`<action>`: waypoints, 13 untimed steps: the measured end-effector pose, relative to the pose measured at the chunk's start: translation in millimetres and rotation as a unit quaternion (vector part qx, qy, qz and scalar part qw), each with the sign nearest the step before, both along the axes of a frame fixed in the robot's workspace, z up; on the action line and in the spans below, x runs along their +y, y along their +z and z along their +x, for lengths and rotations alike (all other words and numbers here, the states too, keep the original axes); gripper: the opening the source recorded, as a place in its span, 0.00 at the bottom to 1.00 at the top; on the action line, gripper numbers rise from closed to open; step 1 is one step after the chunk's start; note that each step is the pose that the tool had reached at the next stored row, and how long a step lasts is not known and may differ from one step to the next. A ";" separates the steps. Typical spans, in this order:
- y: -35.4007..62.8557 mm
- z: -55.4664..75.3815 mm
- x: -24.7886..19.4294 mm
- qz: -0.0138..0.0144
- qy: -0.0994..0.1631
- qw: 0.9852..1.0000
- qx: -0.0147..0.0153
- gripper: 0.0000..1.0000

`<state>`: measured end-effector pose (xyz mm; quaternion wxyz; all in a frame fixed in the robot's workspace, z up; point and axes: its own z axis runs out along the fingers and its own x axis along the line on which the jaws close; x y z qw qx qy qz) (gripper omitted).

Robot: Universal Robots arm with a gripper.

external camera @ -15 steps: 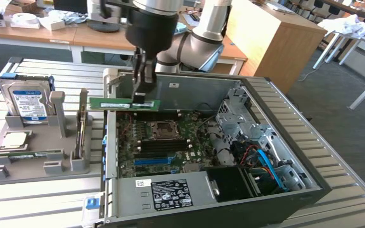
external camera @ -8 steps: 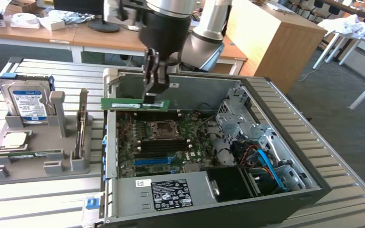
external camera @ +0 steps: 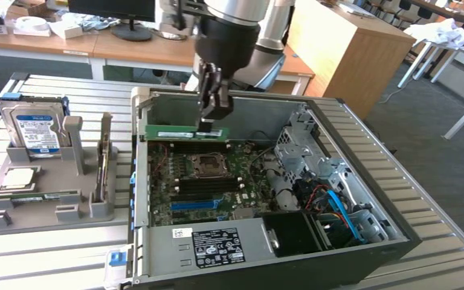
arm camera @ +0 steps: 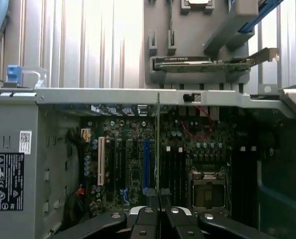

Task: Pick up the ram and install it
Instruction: 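Pick up the ram and move it above insertion slot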

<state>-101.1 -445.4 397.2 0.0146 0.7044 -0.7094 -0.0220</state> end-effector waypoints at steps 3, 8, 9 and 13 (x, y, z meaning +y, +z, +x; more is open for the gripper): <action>0.0 9.0 0.0 0.000 0.000 1.000 0.000 0.12; 0.0 23.8 0.0 0.000 0.000 1.000 0.000 0.12; -0.1 26.9 0.0 0.000 0.000 1.000 0.000 0.12; -0.1 37.7 0.0 0.000 0.000 1.000 0.000 0.12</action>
